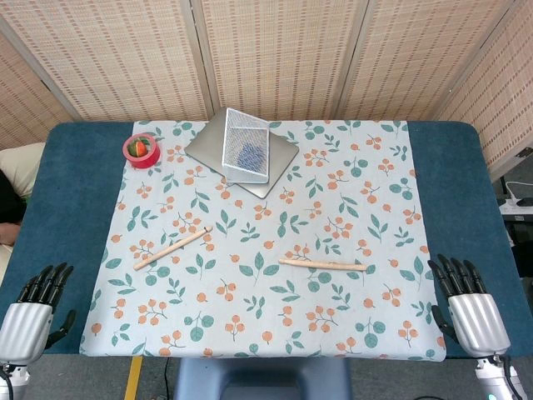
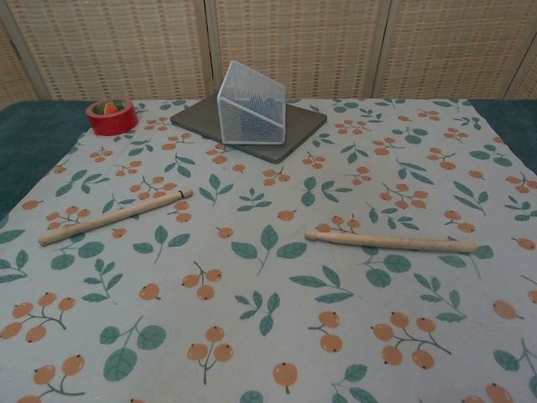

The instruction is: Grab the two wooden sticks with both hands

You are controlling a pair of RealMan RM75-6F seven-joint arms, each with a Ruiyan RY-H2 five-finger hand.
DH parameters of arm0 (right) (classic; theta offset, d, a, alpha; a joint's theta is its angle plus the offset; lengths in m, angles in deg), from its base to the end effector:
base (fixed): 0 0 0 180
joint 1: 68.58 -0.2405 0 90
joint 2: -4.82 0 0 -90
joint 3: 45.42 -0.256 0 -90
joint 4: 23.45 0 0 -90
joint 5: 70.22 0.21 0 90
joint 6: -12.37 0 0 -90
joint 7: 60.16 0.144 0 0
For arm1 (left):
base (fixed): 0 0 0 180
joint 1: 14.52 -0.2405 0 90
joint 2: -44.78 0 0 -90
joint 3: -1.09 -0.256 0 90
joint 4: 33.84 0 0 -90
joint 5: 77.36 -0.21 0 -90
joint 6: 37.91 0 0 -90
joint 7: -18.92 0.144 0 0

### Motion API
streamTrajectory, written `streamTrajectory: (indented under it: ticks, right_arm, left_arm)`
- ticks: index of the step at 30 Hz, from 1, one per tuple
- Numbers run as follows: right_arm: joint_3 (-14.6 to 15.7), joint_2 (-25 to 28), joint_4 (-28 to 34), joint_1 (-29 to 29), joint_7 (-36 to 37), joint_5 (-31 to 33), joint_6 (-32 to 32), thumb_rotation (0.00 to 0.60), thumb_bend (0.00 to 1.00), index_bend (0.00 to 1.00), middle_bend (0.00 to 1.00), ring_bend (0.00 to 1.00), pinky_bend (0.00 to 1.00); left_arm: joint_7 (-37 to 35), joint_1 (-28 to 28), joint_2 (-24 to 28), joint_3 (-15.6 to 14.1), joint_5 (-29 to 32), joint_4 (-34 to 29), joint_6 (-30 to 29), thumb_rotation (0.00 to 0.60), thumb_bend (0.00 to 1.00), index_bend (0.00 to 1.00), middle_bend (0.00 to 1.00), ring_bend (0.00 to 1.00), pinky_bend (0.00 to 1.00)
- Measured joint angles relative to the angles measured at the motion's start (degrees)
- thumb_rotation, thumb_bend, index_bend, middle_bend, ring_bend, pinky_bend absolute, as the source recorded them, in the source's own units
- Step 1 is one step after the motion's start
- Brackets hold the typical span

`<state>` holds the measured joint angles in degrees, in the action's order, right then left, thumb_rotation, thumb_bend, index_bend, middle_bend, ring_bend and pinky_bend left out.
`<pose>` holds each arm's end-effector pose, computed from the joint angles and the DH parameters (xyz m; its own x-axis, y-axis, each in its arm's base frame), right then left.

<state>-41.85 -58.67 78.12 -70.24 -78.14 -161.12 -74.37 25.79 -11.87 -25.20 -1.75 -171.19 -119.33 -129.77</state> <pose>-0.2831 -0.1384 0.1357 0.5446 -0.0952 0.8333 -0.8387 -0.0637 0.5409 -0.3129 0.1479 0.1309 0.5187 -0.0155 0.8548 0.8487 -0.1115 -0.5170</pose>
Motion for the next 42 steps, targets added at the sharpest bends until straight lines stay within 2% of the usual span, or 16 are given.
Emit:
streamTrajectory:
  ticks: [6,11,18,22,27,36,42]
  right_arm:
    - [-0.6,-0.3,-0.2,-0.2,-0.3,0.6,0.9,0.600,0.36,0.00,0.00,0.00,0.00]
    - [-1.6,-0.8,-0.1,-0.7,-0.5,1.2,1.6,0.600,0.36,0.00,0.00,0.00,0.00]
    - [-3.9,-1.8,0.3,-3.2,-2.5,3.5,4.9,0.600,0.36,0.00,0.00,0.00,0.00]
    - [-4.6,-2.0,0.8,-4.5,-4.0,4.5,7.0,0.600,0.36,0.00,0.00,0.00,0.00]
    - [-4.8,-1.9,1.0,-5.9,-5.6,6.1,9.5,0.600,0.36,0.00,0.00,0.00,0.00]
    - [-5.7,-2.3,0.1,-7.4,-6.5,8.0,11.4,0.600,0.36,0.00,0.00,0.00,0.00]
    - [-5.5,-3.0,-0.7,-8.2,-6.7,8.7,12.5,0.600,0.36,0.00,0.00,0.00,0.00]
  left_arm:
    - [0.7,1.0,-2.1,0.4,-1.6,1.3,0.4,0.600,0.39,0.00,0.08,0.07,0.17]
    - [1.3,3.9,-6.6,1.6,-1.9,4.1,4.1,0.600,0.39,0.04,0.17,0.06,0.16]
    - [5.8,11.0,-16.8,6.6,3.5,11.0,14.9,0.600,0.39,0.08,0.22,0.10,0.15]
    - [8.5,14.5,-21.9,9.3,6.6,15.6,18.1,0.600,0.39,0.13,0.23,0.12,0.16]
    - [12.8,17.7,-26.5,11.2,9.3,20.2,21.0,0.600,0.39,0.18,0.26,0.14,0.16]
    - [18.3,21.1,-31.3,12.5,14.6,27.0,25.6,0.600,0.39,0.25,0.33,0.17,0.16]
    - [20.7,21.5,-31.8,12.1,16.1,27.1,26.2,0.600,0.39,0.26,0.34,0.17,0.16]
